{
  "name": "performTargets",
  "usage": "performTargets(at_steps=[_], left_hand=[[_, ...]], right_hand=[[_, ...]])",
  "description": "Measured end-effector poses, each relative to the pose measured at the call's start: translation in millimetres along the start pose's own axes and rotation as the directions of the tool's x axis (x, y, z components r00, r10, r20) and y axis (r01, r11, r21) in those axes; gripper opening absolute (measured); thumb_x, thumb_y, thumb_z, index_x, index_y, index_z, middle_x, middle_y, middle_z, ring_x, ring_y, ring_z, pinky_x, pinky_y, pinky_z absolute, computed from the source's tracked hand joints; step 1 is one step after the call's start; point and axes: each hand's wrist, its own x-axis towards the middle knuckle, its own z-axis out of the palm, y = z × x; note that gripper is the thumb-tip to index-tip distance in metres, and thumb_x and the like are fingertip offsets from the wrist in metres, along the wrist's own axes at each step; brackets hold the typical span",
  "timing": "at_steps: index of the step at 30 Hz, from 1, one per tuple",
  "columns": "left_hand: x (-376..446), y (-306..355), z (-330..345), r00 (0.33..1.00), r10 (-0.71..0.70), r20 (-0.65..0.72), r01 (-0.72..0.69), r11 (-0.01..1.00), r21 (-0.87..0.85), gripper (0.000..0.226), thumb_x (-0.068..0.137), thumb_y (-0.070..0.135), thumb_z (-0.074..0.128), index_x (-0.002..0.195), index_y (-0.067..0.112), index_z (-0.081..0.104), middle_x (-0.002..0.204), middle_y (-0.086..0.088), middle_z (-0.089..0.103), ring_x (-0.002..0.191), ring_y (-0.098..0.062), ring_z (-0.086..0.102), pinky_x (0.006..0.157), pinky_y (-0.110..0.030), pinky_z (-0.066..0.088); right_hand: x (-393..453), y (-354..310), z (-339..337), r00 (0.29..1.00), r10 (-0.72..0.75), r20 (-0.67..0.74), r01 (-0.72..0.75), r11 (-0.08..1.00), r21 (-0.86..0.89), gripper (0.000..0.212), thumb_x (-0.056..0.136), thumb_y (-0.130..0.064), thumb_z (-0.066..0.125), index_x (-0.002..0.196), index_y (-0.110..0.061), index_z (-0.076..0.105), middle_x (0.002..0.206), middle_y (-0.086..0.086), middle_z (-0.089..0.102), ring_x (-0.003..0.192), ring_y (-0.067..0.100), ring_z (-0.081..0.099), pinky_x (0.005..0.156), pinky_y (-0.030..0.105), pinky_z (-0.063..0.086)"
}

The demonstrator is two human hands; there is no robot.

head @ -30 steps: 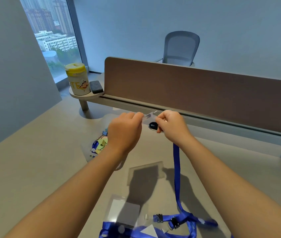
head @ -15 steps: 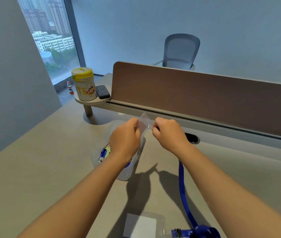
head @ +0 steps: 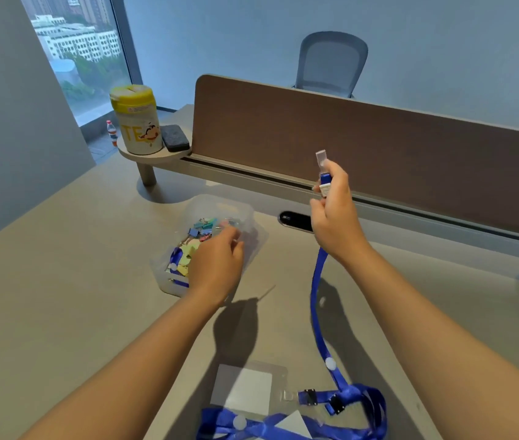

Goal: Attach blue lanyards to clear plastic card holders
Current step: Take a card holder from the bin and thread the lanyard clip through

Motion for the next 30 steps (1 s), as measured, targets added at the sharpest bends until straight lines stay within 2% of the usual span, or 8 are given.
performTargets(at_steps=[4, 9, 12, 16, 21, 25, 28, 30], left_hand=[[-23, 4, 27, 0.992, 0.036, 0.123, -0.039, 0.999, 0.02, 0.022, 0.093, 0.016, 0.046, 0.106, 0.005, 0.06, 0.101, -0.015, 0.069, 0.091, -0.03, 0.06, 0.066, -0.031, 0.038], [-47, 3, 58, 0.969, 0.047, 0.242, -0.057, 0.998, 0.036, 0.02, 0.093, 0.015, 0.046, 0.103, 0.003, 0.059, 0.098, -0.018, 0.069, 0.091, -0.032, 0.061, 0.073, -0.037, 0.047], [-55, -1, 69, 0.958, 0.044, 0.284, -0.062, 0.997, 0.051, 0.02, 0.093, 0.015, 0.046, 0.102, 0.002, 0.059, 0.096, -0.019, 0.068, 0.088, -0.032, 0.061, 0.076, -0.041, 0.049], [-61, -9, 77, 0.956, 0.032, 0.292, -0.062, 0.993, 0.095, 0.02, 0.092, 0.015, 0.046, 0.102, 0.003, 0.059, 0.096, -0.018, 0.068, 0.087, -0.032, 0.06, 0.072, -0.039, 0.049], [-59, -15, 78, 0.956, -0.006, 0.293, -0.029, 0.993, 0.114, 0.02, 0.093, 0.016, 0.046, 0.103, 0.004, 0.059, 0.096, -0.017, 0.068, 0.086, -0.031, 0.061, 0.072, -0.038, 0.049], [-52, -17, 71, 0.965, -0.036, 0.26, 0.007, 0.994, 0.11, 0.022, 0.093, 0.017, 0.046, 0.106, 0.005, 0.058, 0.101, -0.016, 0.068, 0.09, -0.03, 0.061, 0.07, -0.035, 0.048], [-46, -17, 60, 0.967, -0.072, 0.245, 0.053, 0.995, 0.085, 0.023, 0.094, 0.018, 0.046, 0.11, 0.007, 0.057, 0.104, -0.013, 0.067, 0.094, -0.027, 0.061, 0.076, -0.037, 0.051], [-40, -18, 50, 0.972, -0.089, 0.215, 0.078, 0.995, 0.062, 0.023, 0.094, 0.018, 0.046, 0.11, 0.007, 0.057, 0.102, -0.011, 0.066, 0.091, -0.023, 0.059, 0.076, -0.036, 0.05]], right_hand=[[-38, 60, 4, 0.97, 0.213, 0.116, -0.206, 0.976, -0.064, 0.064, 0.089, 0.002, 0.042, 0.146, -0.01, 0.015, 0.137, 0.018, 0.036, 0.093, 0.019, 0.038, 0.075, 0.027, 0.04], [-90, 122, 22, 0.826, 0.489, 0.281, -0.401, 0.859, -0.318, 0.068, 0.088, -0.018, 0.057, 0.143, -0.004, 0.021, 0.143, 0.017, 0.035, 0.126, 0.031, 0.042, 0.105, 0.036, 0.035], [-115, 140, 34, 0.732, 0.604, 0.315, -0.439, 0.772, -0.46, 0.07, 0.082, -0.028, 0.066, 0.137, -0.003, 0.031, 0.137, 0.014, 0.043, 0.124, 0.029, 0.044, 0.1, 0.035, 0.04], [-129, 145, 42, 0.73, 0.613, 0.302, -0.397, 0.74, -0.543, 0.059, 0.08, -0.03, 0.066, 0.125, -0.003, 0.039, 0.126, 0.015, 0.048, 0.112, 0.029, 0.05, 0.09, 0.034, 0.043], [-119, 142, 48, 0.729, 0.599, 0.33, -0.312, 0.721, -0.619, 0.029, 0.091, -0.006, 0.047, 0.119, 0.001, 0.044, 0.119, 0.017, 0.057, 0.098, 0.03, 0.059, 0.074, 0.033, 0.043], [-113, 140, 47, 0.718, 0.622, 0.312, -0.276, 0.667, -0.692, 0.027, 0.09, 0.001, 0.043, 0.117, 0.0, 0.049, 0.113, 0.016, 0.062, 0.097, 0.028, 0.062, 0.076, 0.031, 0.047], [-105, 134, 48, 0.693, 0.627, 0.356, -0.287, 0.693, -0.662, 0.024, 0.091, 0.0, 0.043, 0.113, -0.001, 0.052, 0.093, 0.014, 0.056, 0.079, 0.023, 0.051, 0.066, 0.029, 0.043], [-96, 126, 49, 0.721, 0.574, 0.388, -0.301, 0.763, -0.572, 0.014, 0.091, 0.0, 0.04, 0.094, -0.007, 0.052, 0.076, 0.007, 0.048, 0.066, 0.02, 0.045, 0.052, 0.022, 0.033]])
